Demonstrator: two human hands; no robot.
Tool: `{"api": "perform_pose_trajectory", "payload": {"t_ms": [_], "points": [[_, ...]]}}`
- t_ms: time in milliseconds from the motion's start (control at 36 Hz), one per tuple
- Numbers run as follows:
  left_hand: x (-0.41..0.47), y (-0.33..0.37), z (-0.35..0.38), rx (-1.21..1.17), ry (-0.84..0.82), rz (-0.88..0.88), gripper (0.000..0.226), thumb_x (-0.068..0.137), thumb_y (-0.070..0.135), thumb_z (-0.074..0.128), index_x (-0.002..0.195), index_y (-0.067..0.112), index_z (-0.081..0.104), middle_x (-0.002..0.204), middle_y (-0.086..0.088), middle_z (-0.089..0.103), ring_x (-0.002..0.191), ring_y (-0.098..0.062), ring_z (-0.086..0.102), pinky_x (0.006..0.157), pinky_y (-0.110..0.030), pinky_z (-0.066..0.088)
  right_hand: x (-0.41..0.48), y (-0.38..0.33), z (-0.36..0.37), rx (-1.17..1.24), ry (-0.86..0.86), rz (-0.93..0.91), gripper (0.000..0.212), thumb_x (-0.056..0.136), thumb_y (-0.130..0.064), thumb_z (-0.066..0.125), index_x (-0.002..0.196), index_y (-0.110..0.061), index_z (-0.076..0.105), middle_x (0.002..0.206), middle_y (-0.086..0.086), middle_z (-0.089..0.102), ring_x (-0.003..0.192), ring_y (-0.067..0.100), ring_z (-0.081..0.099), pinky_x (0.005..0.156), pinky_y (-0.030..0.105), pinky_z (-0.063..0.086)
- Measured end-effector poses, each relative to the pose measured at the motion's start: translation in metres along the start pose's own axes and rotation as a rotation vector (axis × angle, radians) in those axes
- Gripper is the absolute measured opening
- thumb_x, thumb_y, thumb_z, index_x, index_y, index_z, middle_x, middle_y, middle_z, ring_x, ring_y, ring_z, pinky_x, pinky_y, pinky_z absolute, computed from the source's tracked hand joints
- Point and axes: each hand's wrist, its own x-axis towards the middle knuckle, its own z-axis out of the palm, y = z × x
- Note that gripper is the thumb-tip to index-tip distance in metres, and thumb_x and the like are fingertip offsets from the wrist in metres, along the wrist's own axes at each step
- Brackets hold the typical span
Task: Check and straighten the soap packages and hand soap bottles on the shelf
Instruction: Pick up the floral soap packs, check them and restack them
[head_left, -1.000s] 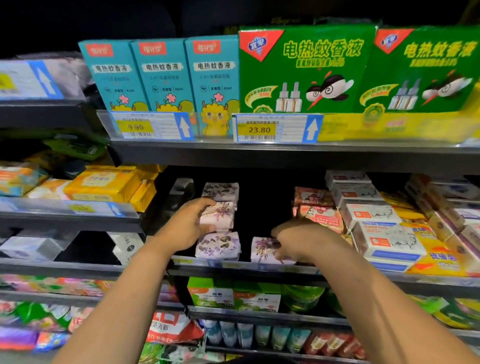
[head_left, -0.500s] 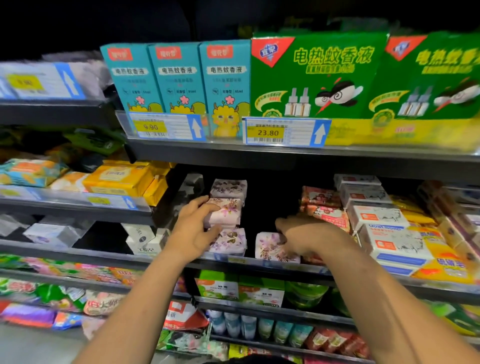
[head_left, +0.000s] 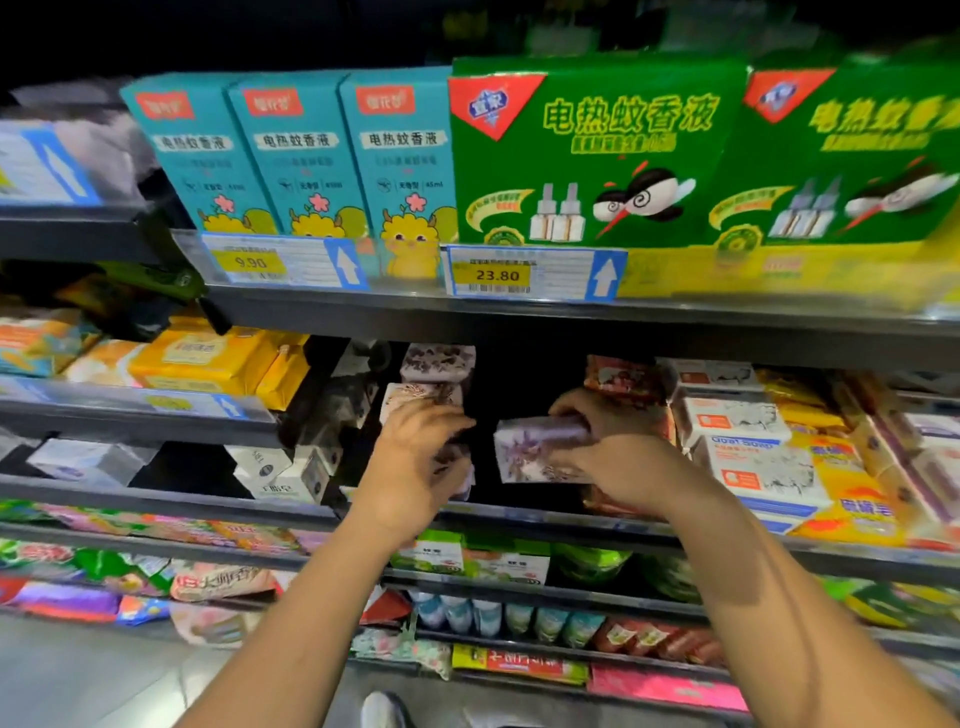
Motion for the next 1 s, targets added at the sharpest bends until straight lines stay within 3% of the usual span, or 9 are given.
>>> {"api": "perform_pose_trajectory", "payload": {"t_ms": [167,222,306,417,500,611,778,889,1000], "points": [[0.004,0.035,0.012,-0.058,-0.030,0.084,0.067,0.081,0.030,0.075,0.141,0.031,0.045,0.148,0.001,0.043,0.135,-0.019,0.037,0.112,-0.031,0.027,-0.020,0.010,-0.001,0.440,0.191,0.114,0.009,0.091,-0.033,0.069,0.095,-0.041,0.066,0.090,-0.016,0.071,0.086,0.005,0.066,0.075,0.019,0.049],[0.003,0.043,0.016,-0.059,-0.014,0.170,0.062,0.084,0.034,0.071,0.140,0.030,0.046,0.154,0.004,0.036,0.136,-0.019,0.035,0.114,-0.023,0.021,-0.028,0.011,-0.002,0.641,0.166,0.193,0.004,0.091,-0.032,0.070,0.090,-0.030,0.074,0.086,-0.011,0.076,0.085,0.007,0.071,0.084,0.026,0.052],[0.001,0.055,0.019,-0.097,0.008,0.227,0.054,0.083,0.026,0.064,0.134,0.032,0.049,0.153,0.013,0.034,0.132,-0.017,0.039,0.112,-0.018,0.022,-0.036,0.015,-0.002,0.846,0.053,0.293,0.027,0.089,-0.033,0.072,0.090,-0.006,0.077,0.090,0.006,0.078,0.087,0.019,0.074,0.096,0.040,0.054],[0.002,0.067,0.018,-0.157,0.027,0.230,0.045,0.084,0.024,0.065,0.127,0.032,0.054,0.144,0.033,0.040,0.132,0.004,0.035,0.110,-0.016,0.026,-0.045,0.012,-0.005,0.987,-0.031,0.319,0.031,0.090,-0.034,0.067,0.092,-0.004,0.077,0.092,0.013,0.077,0.078,0.019,0.072,0.067,0.028,0.057],[0.003,0.073,0.015,-0.260,-0.036,0.095,0.046,0.082,0.044,0.064,0.126,0.043,0.052,0.130,0.046,0.041,0.127,0.014,0.036,0.104,-0.008,0.028,-0.048,0.014,-0.005,1.023,-0.001,0.339,0.038,0.092,-0.038,0.062,0.106,-0.004,0.072,0.092,0.016,0.075,0.077,0.028,0.069,0.058,0.032,0.055],[-0.002,0.081,0.016,-0.465,-0.090,-0.122,0.042,0.079,0.054,0.061,0.117,0.065,0.047,0.119,0.031,0.054,0.115,0.002,0.053,0.092,-0.016,0.042,-0.048,0.023,-0.002,1.074,0.036,0.305,0.044,0.099,-0.044,0.050,0.118,-0.009,0.068,0.109,0.010,0.075,0.103,0.025,0.071,0.087,0.039,0.056],[-0.006,0.092,0.019,-0.844,-0.070,-0.324,0.038,0.090,0.027,0.063,0.126,0.023,0.053,0.122,0.011,0.067,0.117,-0.009,0.061,0.094,-0.021,0.049,-0.054,0.028,-0.002,0.900,-0.030,0.099,0.035,0.089,-0.035,0.067,0.117,-0.014,0.071,0.117,0.004,0.073,0.114,0.019,0.066,0.098,0.034,0.049],[-0.003,0.091,0.016,-0.822,-0.067,-0.419,0.043,0.095,0.040,0.061,0.133,0.027,0.046,0.126,0.005,0.062,0.119,-0.013,0.058,0.092,-0.024,0.051,-0.050,0.022,0.004,0.887,0.064,0.073,0.033,0.088,-0.007,0.071,0.119,-0.017,0.066,0.111,0.004,0.075,0.107,0.020,0.069,0.089,0.029,0.055],[0.000,0.092,0.009,-0.858,-0.139,-0.427,0.050,0.089,0.034,0.060,0.135,0.038,0.041,0.125,0.011,0.065,0.115,-0.003,0.060,0.086,-0.019,0.050,-0.048,0.016,0.004,0.921,0.106,0.073,0.027,0.091,-0.012,0.068,0.118,-0.016,0.067,0.111,0.008,0.075,0.107,0.026,0.070,0.096,0.041,0.054]]}}
